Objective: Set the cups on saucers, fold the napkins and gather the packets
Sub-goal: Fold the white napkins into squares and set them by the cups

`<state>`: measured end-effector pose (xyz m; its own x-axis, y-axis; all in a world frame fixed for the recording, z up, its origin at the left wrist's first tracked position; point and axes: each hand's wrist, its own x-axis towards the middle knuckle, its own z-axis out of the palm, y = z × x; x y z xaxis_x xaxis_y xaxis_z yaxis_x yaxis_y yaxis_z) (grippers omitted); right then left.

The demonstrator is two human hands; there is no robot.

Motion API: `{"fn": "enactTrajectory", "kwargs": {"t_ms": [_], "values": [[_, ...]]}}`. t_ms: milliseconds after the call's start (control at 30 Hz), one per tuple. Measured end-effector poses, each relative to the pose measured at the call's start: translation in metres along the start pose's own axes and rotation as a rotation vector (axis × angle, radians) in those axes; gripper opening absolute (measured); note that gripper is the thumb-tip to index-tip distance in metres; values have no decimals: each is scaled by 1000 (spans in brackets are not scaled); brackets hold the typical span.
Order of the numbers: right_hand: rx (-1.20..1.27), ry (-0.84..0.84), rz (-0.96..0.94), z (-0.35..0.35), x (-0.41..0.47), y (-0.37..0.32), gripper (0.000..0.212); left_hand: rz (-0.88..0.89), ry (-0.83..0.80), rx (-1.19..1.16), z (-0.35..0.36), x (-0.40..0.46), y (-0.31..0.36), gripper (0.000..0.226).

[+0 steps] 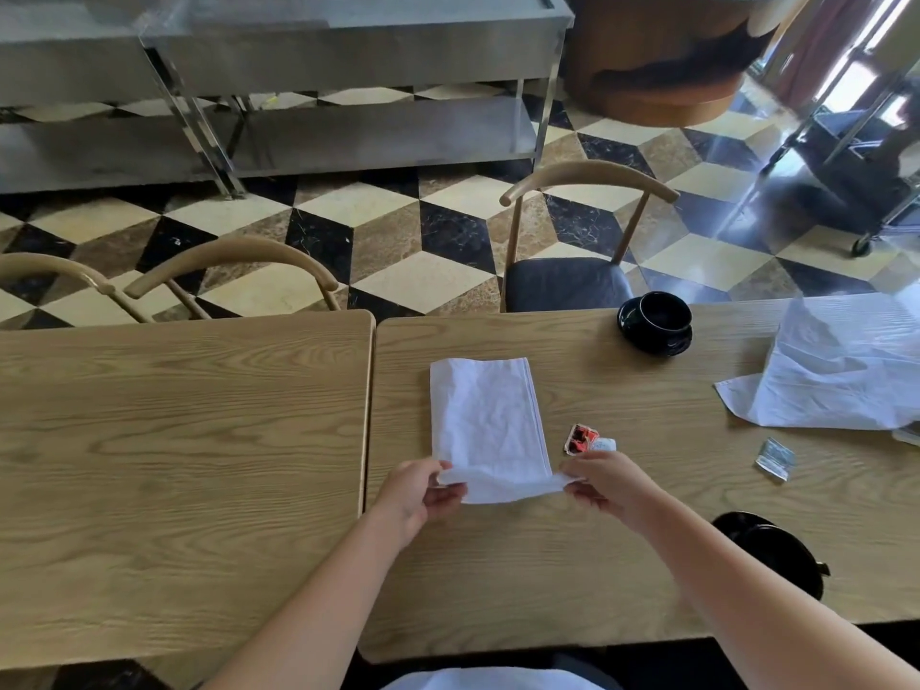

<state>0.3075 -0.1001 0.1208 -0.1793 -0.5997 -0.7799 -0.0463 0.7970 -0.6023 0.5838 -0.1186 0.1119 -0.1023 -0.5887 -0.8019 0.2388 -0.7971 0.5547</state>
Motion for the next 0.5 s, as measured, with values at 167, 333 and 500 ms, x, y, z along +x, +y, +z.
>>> {"fn": "enactTrajectory", "kwargs": {"t_ms": [167,333,500], "values": [[338,-95,54,-1,30,-42,15,80,-20,8,9,26,37,24],[268,-253,20,-5,69,-82,21,206,209,392,17,65,69,3],[-106,-20,-100,7,116,-110,8,284,328,537,29,115,100,11]]}}
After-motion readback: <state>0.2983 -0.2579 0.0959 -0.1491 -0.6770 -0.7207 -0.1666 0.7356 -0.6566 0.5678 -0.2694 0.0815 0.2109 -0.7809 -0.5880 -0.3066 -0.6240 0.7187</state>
